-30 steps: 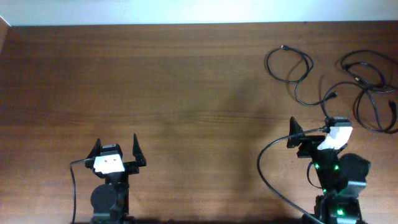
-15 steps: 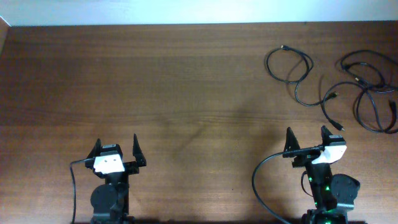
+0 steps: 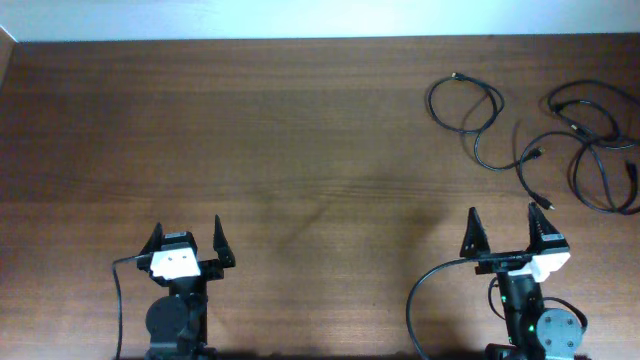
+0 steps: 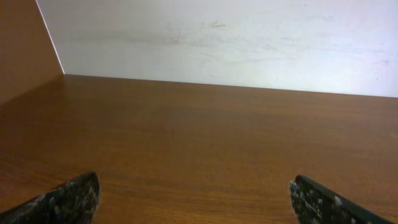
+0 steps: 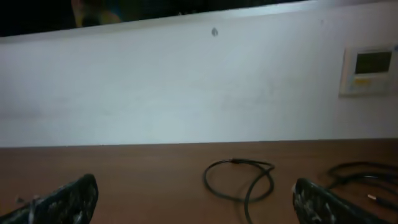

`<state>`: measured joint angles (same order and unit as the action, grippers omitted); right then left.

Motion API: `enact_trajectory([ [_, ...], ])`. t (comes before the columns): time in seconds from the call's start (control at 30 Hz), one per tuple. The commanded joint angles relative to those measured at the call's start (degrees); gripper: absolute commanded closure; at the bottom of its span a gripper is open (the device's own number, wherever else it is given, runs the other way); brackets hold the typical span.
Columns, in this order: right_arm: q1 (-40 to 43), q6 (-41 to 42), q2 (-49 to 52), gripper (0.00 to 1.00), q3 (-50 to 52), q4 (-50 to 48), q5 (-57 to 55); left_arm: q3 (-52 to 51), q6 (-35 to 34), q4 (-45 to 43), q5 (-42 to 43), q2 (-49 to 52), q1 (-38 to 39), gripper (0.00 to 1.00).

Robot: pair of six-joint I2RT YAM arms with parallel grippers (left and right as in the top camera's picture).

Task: Untangle cables

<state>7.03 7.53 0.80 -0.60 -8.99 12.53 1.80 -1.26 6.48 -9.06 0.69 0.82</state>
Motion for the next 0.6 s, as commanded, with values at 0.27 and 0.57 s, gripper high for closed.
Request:
enact_trajectory([
  [0.27, -3.5, 0.26, -0.61, 0.01, 0.28, 9.29, -3.1, 0.04, 0.87, 0.46, -0.63, -0.39, -0.31, 0.01],
  [0.57, -3.72, -0.17, -0.61, 0.01, 0.28, 12.81, -2.49, 0.04, 0.87, 0.46, -0.63, -0.39, -0.31, 0.01],
])
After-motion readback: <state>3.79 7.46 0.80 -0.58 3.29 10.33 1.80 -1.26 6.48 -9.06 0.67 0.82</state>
